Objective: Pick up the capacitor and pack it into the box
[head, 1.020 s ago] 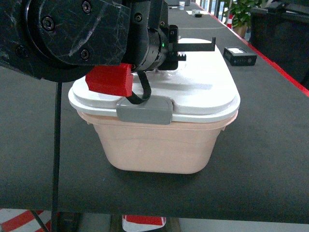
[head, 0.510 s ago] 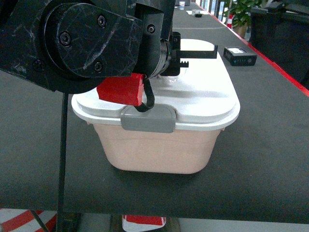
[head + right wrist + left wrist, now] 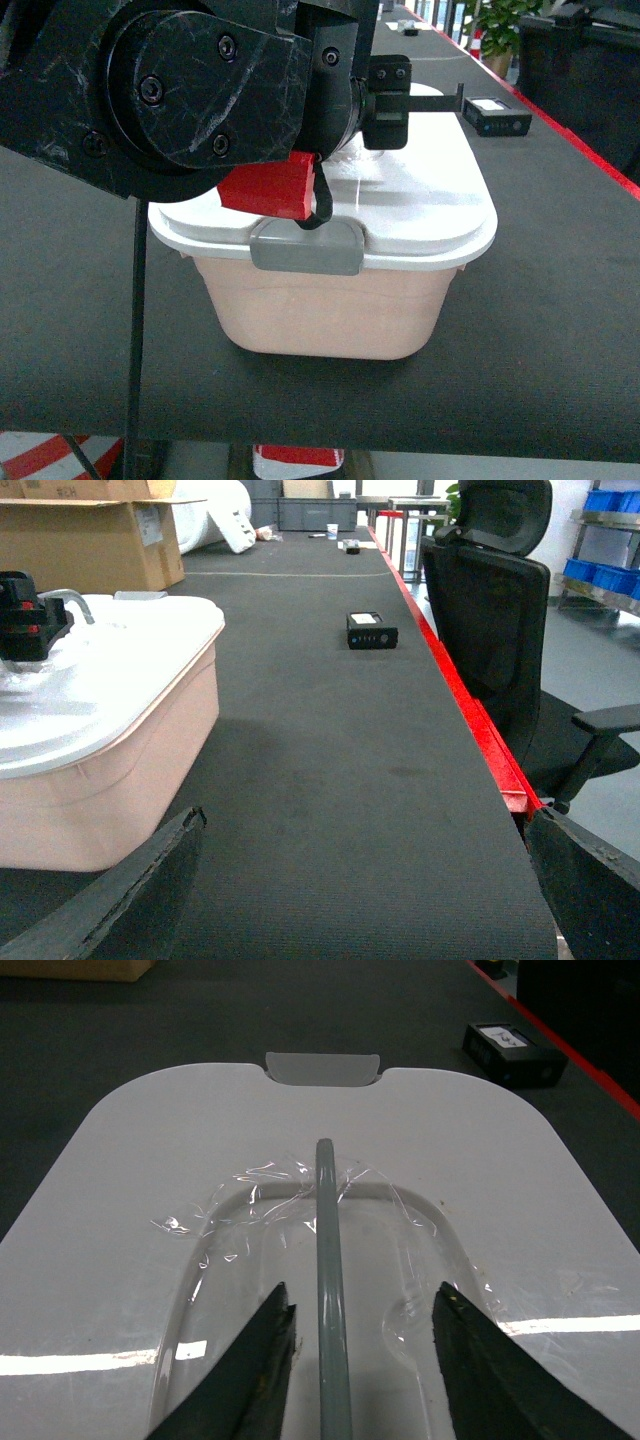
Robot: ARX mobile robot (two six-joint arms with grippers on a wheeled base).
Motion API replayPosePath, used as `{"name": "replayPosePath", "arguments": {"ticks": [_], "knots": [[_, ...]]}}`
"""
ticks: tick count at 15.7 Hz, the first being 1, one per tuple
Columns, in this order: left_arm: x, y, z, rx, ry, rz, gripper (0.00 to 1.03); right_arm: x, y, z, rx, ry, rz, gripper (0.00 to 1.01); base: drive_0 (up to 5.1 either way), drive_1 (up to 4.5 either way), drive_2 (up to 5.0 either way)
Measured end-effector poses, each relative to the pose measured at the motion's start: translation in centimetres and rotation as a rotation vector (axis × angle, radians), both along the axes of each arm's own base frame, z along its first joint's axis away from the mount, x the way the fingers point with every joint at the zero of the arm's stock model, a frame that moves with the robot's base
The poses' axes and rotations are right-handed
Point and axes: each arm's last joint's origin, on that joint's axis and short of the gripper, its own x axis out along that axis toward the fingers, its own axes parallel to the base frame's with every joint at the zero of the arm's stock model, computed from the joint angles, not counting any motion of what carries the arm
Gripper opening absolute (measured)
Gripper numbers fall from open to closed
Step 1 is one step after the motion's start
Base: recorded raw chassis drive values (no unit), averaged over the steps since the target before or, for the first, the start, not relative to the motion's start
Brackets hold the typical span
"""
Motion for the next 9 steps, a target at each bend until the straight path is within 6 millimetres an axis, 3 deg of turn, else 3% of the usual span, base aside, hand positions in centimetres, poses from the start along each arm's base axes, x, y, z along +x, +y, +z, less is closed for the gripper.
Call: {"name": "replayPosePath", "arguments": {"ticks": [4,7,8,9], "knots": [[-0.6,0.6,0.8,-0.003,-0.041,0.023,0.73,0.0,0.0,0.0,0.0,0.0,0.0,0.98,0.0,0.0,0.0],[-1.3,2.3,3.7,-0.015,-0.126,0.051,0.96,0.0,0.0,0.0,0.0,0.0,0.0,0.98,0.0,0.0,0.0],[-1.6,3.0,4.7,-0.021,-0.154,0.061,1.0,0.0,0.0,0.0,0.0,0.0,0.0,0.98,0.0,0.0,0.0],[-2.0,4.1,5.7,-0.022,-0.174,0.06,0.98,0.0,0.0,0.0,0.0,0.0,0.0,0.98,0.0,0.0,0.0]]}}
